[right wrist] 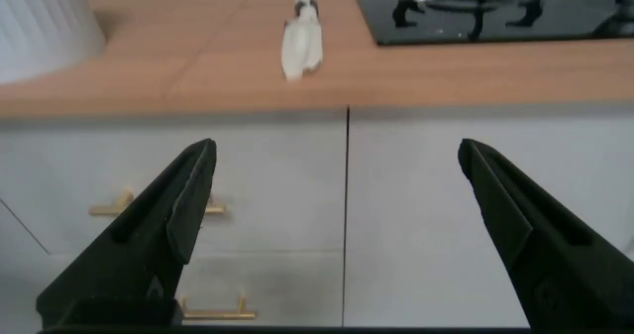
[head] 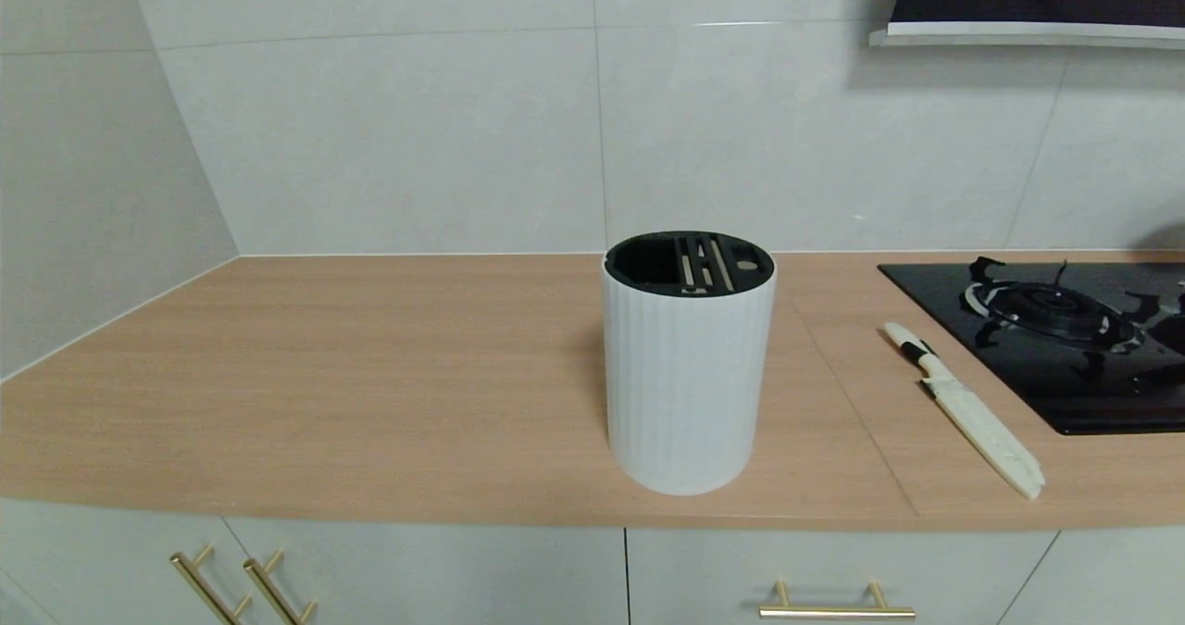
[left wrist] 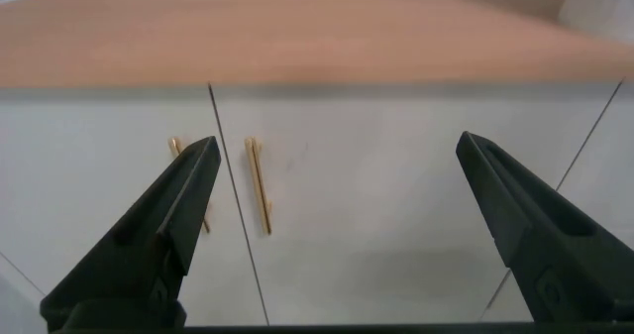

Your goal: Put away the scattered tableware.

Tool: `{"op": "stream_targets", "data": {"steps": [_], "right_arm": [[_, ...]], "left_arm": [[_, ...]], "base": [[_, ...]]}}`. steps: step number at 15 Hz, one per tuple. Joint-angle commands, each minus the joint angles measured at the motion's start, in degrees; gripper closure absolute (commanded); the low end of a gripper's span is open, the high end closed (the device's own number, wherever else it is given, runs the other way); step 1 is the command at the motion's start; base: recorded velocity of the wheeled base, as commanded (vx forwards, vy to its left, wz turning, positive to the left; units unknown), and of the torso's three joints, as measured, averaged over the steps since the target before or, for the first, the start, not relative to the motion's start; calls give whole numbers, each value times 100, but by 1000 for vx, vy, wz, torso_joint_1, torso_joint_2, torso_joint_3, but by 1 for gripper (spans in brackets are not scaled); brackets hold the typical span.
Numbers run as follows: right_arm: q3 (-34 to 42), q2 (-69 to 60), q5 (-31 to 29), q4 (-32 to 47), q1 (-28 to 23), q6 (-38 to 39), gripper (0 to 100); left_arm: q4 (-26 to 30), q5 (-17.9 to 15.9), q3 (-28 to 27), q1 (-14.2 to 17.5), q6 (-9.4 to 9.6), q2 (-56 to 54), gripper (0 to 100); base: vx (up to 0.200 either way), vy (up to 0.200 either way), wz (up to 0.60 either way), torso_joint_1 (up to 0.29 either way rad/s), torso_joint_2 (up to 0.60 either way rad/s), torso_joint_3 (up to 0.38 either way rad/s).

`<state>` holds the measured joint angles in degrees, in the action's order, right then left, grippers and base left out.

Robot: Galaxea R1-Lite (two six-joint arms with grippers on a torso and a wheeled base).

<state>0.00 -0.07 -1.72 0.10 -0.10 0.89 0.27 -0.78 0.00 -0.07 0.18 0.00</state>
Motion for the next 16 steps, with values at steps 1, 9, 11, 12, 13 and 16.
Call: {"op": "stream_targets", "data": {"steps": [1,9,11,12,13,16], "right_arm": [[0,7,5,-1,1,-1,0],[0,7,5,-1,1,-1,0],[0,7,5,-1,1,-1,0],[0,7,5,-1,1,-1,0],[0,7,5,-1,1,-1,0],[0,7,-4,-1,1,-1,0]], "left_arm": [[0,-1,0,-1,-1,0,0],[0,-1,0,-1,-1,0,0],[0,-1,0,-1,-1,0,0],[0,-1,0,-1,-1,0,0],[0,-1,0,-1,-1,0,0],[0,-1,0,-1,-1,0,0]], "base": [[0,0,0,227,-496,-286],[0,0,0,246,-529,-290],[0,0,0,269,-574,-303],[0,0,0,276,-579,-320],[0,0,0,281,-593,-305],[0,0,0,272,-572,-299]]}}
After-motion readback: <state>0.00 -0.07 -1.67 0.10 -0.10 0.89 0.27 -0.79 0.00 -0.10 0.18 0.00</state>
